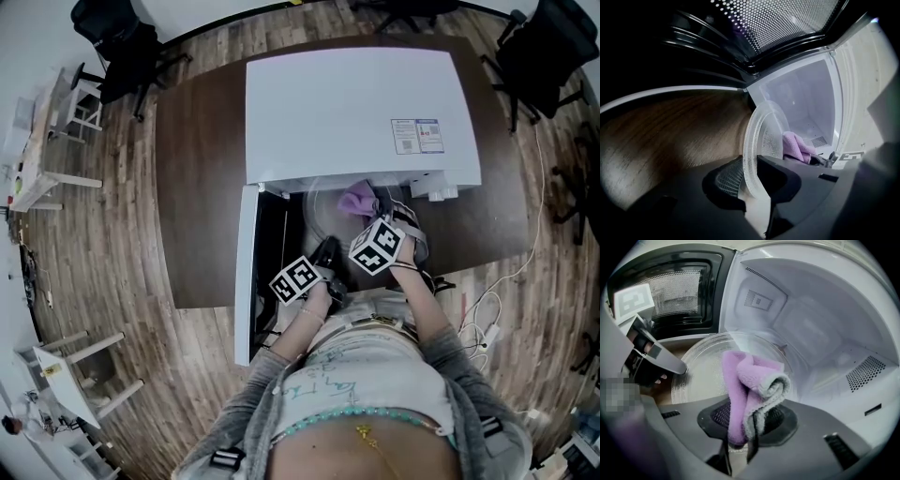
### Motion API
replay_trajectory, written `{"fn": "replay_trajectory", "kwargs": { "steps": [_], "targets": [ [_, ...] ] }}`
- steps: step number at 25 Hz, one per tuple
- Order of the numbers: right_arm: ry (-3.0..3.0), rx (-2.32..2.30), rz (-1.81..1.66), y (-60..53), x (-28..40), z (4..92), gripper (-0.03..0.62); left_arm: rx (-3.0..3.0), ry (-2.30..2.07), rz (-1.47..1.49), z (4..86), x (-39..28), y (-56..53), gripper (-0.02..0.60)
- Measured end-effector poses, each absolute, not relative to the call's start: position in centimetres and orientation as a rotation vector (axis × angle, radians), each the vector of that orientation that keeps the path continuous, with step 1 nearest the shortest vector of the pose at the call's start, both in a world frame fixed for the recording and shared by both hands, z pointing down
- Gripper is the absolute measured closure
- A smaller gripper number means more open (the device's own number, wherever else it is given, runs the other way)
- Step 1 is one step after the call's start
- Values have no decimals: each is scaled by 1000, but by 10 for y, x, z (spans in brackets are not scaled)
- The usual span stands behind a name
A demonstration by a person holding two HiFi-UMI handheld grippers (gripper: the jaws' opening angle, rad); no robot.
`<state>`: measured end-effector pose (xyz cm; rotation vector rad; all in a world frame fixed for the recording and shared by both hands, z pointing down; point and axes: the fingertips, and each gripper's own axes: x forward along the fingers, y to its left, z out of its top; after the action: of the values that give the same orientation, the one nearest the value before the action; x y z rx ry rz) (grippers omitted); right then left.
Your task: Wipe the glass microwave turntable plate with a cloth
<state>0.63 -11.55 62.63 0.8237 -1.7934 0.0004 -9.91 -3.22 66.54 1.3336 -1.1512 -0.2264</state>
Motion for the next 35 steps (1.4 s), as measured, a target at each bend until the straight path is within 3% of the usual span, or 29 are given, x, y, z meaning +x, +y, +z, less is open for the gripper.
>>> {"fn": "replay_trajectory", "kwargs": {
  "steps": [35],
  "targets": [
    [-1752, 738, 54, -70, 1, 641, 480, 1343, -1125, -207, 666, -99, -31, 489]
  ]
}}
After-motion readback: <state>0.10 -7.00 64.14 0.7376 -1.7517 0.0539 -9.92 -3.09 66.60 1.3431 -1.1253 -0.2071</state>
